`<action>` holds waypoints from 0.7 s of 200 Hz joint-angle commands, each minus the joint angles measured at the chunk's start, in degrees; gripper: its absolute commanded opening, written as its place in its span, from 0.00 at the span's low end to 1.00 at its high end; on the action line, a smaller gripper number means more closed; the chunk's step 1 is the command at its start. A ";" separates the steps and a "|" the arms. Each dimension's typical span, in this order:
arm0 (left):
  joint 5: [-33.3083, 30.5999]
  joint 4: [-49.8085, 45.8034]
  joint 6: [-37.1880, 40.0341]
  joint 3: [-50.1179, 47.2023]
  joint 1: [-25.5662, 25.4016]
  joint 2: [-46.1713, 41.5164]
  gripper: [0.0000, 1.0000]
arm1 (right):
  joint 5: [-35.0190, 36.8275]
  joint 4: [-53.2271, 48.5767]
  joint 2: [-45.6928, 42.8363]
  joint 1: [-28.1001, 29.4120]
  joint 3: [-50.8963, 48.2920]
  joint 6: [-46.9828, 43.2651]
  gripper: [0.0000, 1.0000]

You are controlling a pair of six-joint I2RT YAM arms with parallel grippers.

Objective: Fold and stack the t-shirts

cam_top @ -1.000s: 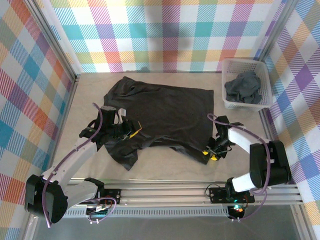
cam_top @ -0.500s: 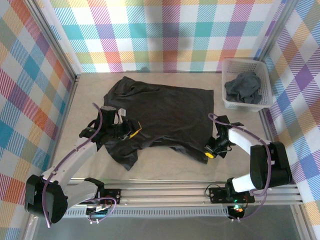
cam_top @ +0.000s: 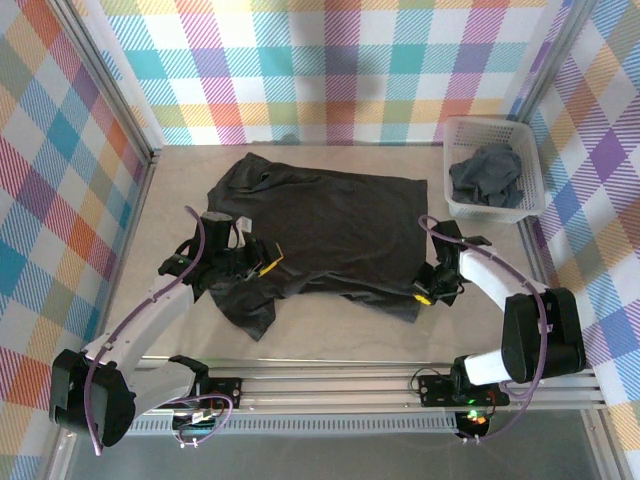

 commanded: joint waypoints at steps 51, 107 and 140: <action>-0.17 0.06 0.67 1.06 -0.68 -0.52 0.34 | 3.74 -0.07 6.52 0.31 5.38 -3.29 0.00; -0.24 -0.64 1.28 1.64 -0.71 -0.05 0.34 | 3.45 0.80 12.06 0.21 8.64 -4.51 0.00; -0.47 -1.80 1.87 1.64 -0.71 -0.37 0.34 | 1.12 1.22 9.82 0.22 4.77 -2.75 0.03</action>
